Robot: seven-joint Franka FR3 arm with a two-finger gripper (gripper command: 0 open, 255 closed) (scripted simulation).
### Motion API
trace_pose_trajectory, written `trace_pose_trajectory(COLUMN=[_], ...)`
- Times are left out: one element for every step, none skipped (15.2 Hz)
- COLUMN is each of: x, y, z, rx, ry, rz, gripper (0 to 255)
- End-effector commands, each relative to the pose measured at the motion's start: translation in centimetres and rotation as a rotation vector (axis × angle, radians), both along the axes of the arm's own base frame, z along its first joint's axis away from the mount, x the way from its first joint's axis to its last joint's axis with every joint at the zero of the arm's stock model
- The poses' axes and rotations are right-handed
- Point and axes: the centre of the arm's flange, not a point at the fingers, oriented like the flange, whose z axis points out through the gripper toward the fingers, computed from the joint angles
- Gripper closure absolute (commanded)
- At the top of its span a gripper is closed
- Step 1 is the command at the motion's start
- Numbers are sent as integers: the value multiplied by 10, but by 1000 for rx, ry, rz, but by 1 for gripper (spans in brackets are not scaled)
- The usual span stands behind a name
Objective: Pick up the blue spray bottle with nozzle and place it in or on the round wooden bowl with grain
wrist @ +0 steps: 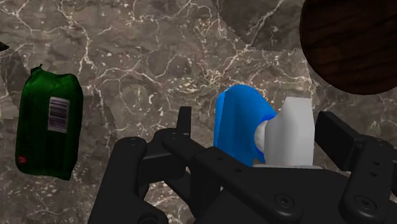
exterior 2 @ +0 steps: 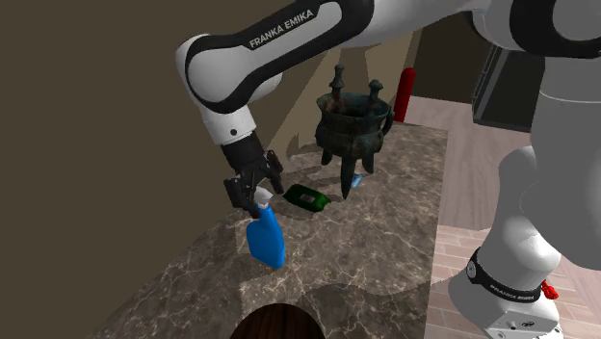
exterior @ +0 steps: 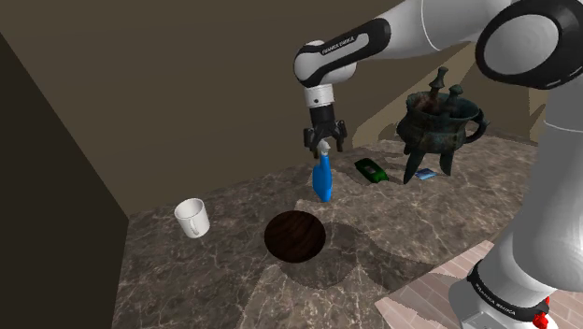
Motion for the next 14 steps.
trace_pose_trajectory(x=[23, 34, 46, 57, 63, 60, 58, 56, 53, 51, 49, 47, 45, 45], y=[-2, -3, -3, -4, -4, -4, -3, -2, -2, -1, 0, 0, 1, 1], z=[-19, -28, -37, -46, -51, -55, -60, -65, -69, -74, -79, -84, -86, -86], rx=[-5, -8, -10, -13, -14, -14, -14, -14, -14, -14, -14, -14, -14, -14], ry=[19, 28, 37, 46, 51, 51, 51, 51, 51, 51, 51, 51, 51, 51], rz=[-12, -17, -23, -28, -31, -31, -31, -31, -31, -31, -31, -31, -31, -31], gripper=[0, 0, 0, 0, 0, 0, 0, 0, 0, 0, 0, 0, 0, 0])
